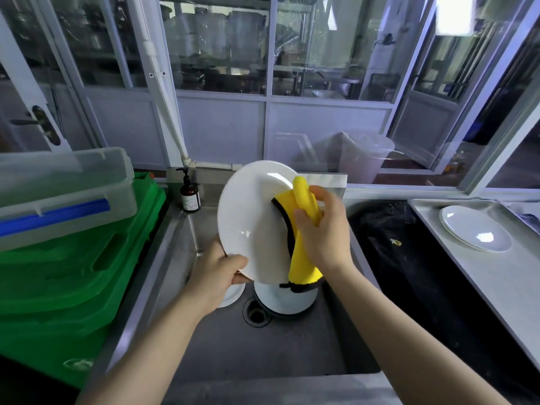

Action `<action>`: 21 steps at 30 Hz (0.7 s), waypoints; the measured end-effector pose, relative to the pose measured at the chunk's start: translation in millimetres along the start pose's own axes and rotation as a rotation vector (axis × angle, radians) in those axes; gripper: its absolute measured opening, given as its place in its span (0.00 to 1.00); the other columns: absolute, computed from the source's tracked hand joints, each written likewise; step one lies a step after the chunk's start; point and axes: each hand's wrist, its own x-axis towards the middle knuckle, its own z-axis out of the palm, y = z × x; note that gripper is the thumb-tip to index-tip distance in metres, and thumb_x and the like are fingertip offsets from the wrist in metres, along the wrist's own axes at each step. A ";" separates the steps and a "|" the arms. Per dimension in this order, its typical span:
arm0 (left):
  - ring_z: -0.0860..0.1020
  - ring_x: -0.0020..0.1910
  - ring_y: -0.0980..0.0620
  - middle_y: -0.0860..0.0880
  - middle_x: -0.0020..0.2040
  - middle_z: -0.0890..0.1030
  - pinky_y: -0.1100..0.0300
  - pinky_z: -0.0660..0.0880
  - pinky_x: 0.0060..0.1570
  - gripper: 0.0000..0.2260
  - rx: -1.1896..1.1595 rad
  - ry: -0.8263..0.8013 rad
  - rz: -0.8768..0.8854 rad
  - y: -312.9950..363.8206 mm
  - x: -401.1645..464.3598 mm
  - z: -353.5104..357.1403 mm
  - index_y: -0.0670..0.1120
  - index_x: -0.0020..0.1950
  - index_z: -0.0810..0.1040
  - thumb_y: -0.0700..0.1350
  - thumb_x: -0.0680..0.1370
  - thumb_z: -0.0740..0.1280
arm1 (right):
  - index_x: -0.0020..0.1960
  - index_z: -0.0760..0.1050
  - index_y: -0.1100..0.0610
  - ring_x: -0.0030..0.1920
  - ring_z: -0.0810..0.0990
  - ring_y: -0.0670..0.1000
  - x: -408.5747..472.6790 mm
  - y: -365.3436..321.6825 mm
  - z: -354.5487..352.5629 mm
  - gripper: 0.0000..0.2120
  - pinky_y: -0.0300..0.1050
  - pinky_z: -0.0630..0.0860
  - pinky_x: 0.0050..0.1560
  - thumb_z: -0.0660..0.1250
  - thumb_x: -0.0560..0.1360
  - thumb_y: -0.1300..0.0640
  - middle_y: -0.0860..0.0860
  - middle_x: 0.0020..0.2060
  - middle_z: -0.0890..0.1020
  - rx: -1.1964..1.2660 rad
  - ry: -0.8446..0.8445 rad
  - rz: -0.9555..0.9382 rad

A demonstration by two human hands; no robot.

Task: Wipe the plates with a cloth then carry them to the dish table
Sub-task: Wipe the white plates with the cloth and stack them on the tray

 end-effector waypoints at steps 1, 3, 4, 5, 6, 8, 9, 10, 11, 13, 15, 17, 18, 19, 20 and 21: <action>0.81 0.46 0.50 0.47 0.49 0.82 0.55 0.80 0.37 0.22 0.026 -0.028 0.004 -1.3 -2.2 2.4 0.47 0.57 0.75 0.38 0.64 0.62 | 0.60 0.72 0.47 0.55 0.73 0.45 5.0 -0.6 1.0 0.16 0.33 0.66 0.50 0.69 0.73 0.55 0.45 0.54 0.75 0.019 0.064 0.057; 0.81 0.44 0.57 0.52 0.47 0.83 0.58 0.79 0.37 0.22 0.075 -0.078 0.034 -0.9 -5.2 7.5 0.48 0.58 0.74 0.38 0.64 0.62 | 0.60 0.73 0.50 0.56 0.74 0.49 12.5 0.6 1.7 0.14 0.37 0.65 0.50 0.68 0.75 0.52 0.48 0.55 0.76 0.033 0.122 0.114; 0.81 0.43 0.60 0.56 0.45 0.83 0.61 0.79 0.36 0.22 0.087 -0.092 0.054 0.7 -6.5 10.4 0.48 0.58 0.74 0.38 0.65 0.61 | 0.62 0.74 0.51 0.58 0.73 0.49 12.8 2.3 2.9 0.15 0.35 0.64 0.53 0.67 0.76 0.52 0.49 0.57 0.76 0.011 0.104 0.096; 0.81 0.41 0.62 0.59 0.43 0.83 0.63 0.78 0.34 0.21 0.086 -0.096 0.067 2.0 -7.1 12.6 0.48 0.58 0.74 0.37 0.65 0.61 | 0.64 0.74 0.52 0.62 0.72 0.50 10.3 4.6 5.0 0.16 0.34 0.62 0.56 0.65 0.77 0.52 0.51 0.61 0.74 -0.017 0.052 0.063; 0.81 0.41 0.63 0.60 0.42 0.83 0.65 0.77 0.34 0.21 0.075 -0.092 0.073 3.0 -7.2 13.9 0.47 0.58 0.74 0.37 0.66 0.61 | 0.67 0.73 0.52 0.66 0.69 0.52 6.4 7.0 8.3 0.18 0.36 0.61 0.62 0.65 0.77 0.52 0.52 0.66 0.71 -0.053 -0.019 0.030; 0.81 0.42 0.62 0.60 0.44 0.83 0.64 0.77 0.34 0.23 0.058 -0.078 0.077 2.9 -8.0 15.3 0.48 0.59 0.73 0.37 0.65 0.60 | 0.72 0.68 0.50 0.71 0.62 0.54 -1.6 13.3 14.6 0.23 0.44 0.59 0.69 0.63 0.78 0.54 0.54 0.73 0.63 -0.140 -0.138 -0.019; 0.81 0.43 0.62 0.59 0.45 0.83 0.63 0.78 0.34 0.24 0.059 -0.073 0.079 1.5 -8.8 16.1 0.49 0.60 0.73 0.36 0.65 0.60 | 0.73 0.66 0.49 0.72 0.61 0.55 -2.3 15.4 15.8 0.24 0.47 0.58 0.71 0.63 0.77 0.56 0.53 0.74 0.61 -0.155 -0.159 -0.029; 0.81 0.45 0.61 0.58 0.47 0.83 0.62 0.78 0.35 0.24 0.058 -0.069 0.075 -0.1 -10.0 16.7 0.50 0.60 0.73 0.37 0.65 0.60 | 0.73 0.66 0.48 0.73 0.60 0.56 -0.5 14.6 15.3 0.25 0.47 0.58 0.71 0.62 0.77 0.59 0.52 0.75 0.60 -0.146 -0.159 -0.027; 0.81 0.46 0.60 0.57 0.48 0.83 0.61 0.79 0.36 0.25 0.050 -0.067 0.065 -2.1 -11.3 17.7 0.52 0.60 0.73 0.36 0.64 0.60 | 0.73 0.67 0.48 0.73 0.61 0.57 2.0 10.9 13.8 0.25 0.47 0.58 0.71 0.62 0.77 0.61 0.52 0.75 0.61 -0.130 -0.150 -0.027; 0.81 0.45 0.58 0.56 0.47 0.83 0.61 0.79 0.37 0.26 0.038 -0.065 0.063 -6.0 -13.0 20.0 0.54 0.58 0.74 0.35 0.64 0.60 | 0.71 0.69 0.47 0.72 0.63 0.57 5.0 -1.3 11.1 0.25 0.48 0.61 0.70 0.62 0.76 0.63 0.52 0.74 0.63 -0.118 -0.146 -0.089; 0.82 0.44 0.55 0.54 0.44 0.83 0.59 0.79 0.37 0.25 0.035 -0.061 0.084 -5.8 -12.3 24.0 0.55 0.55 0.76 0.34 0.63 0.59 | 0.69 0.72 0.48 0.69 0.66 0.58 1.8 -18.2 11.6 0.23 0.50 0.63 0.68 0.62 0.75 0.62 0.54 0.72 0.66 -0.113 -0.216 -0.243; 0.83 0.45 0.51 0.50 0.44 0.84 0.56 0.80 0.37 0.25 0.009 -0.068 0.090 -2.3 -10.0 26.0 0.56 0.52 0.79 0.33 0.64 0.58 | 0.68 0.73 0.50 0.65 0.70 0.62 -8.0 -32.5 13.3 0.21 0.52 0.65 0.66 0.62 0.75 0.60 0.56 0.70 0.69 -0.134 -0.325 -0.415; 0.84 0.44 0.50 0.49 0.43 0.85 0.55 0.80 0.37 0.24 -0.012 -0.071 0.102 0.4 -8.7 25.8 0.56 0.50 0.80 0.32 0.65 0.58 | 0.67 0.74 0.50 0.62 0.71 0.63 -13.9 -36.7 14.0 0.20 0.52 0.66 0.64 0.62 0.76 0.60 0.57 0.69 0.70 -0.152 -0.374 -0.485; 0.84 0.43 0.49 0.48 0.42 0.85 0.55 0.80 0.36 0.23 -0.033 -0.067 0.117 3.6 -7.4 24.2 0.56 0.47 0.81 0.32 0.66 0.58 | 0.67 0.75 0.51 0.60 0.72 0.64 -19.1 -39.1 14.1 0.20 0.52 0.67 0.63 0.63 0.76 0.60 0.57 0.69 0.70 -0.169 -0.417 -0.539; 0.84 0.42 0.48 0.47 0.41 0.85 0.55 0.79 0.36 0.21 -0.059 -0.053 0.125 6.4 -5.7 20.9 0.54 0.44 0.82 0.31 0.65 0.58 | 0.67 0.75 0.51 0.58 0.73 0.64 -23.2 -40.1 13.6 0.20 0.52 0.68 0.62 0.62 0.76 0.61 0.56 0.69 0.70 -0.184 -0.459 -0.574; 0.84 0.41 0.47 0.45 0.39 0.84 0.56 0.79 0.35 0.19 -0.089 -0.038 0.129 8.8 -4.7 17.2 0.50 0.41 0.82 0.31 0.63 0.60 | 0.67 0.75 0.51 0.57 0.72 0.63 -26.7 -40.6 12.7 0.21 0.52 0.69 0.61 0.62 0.76 0.62 0.56 0.69 0.70 -0.195 -0.500 -0.589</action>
